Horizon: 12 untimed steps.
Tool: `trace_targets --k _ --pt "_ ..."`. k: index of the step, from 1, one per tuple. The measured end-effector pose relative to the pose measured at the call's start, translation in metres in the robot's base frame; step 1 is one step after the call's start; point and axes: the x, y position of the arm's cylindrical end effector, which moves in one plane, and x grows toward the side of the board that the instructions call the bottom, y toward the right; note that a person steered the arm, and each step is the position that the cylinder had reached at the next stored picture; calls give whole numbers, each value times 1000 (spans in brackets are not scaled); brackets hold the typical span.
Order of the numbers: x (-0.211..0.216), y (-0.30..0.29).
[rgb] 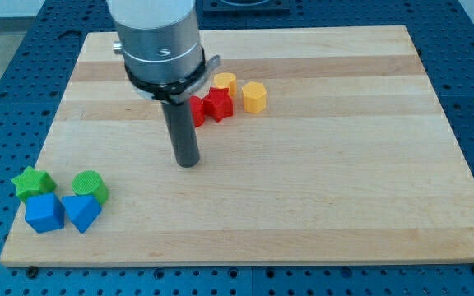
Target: Point at the red circle
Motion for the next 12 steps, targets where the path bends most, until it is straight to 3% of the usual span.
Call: trace_targets --k 12 --pt "-46 -16"
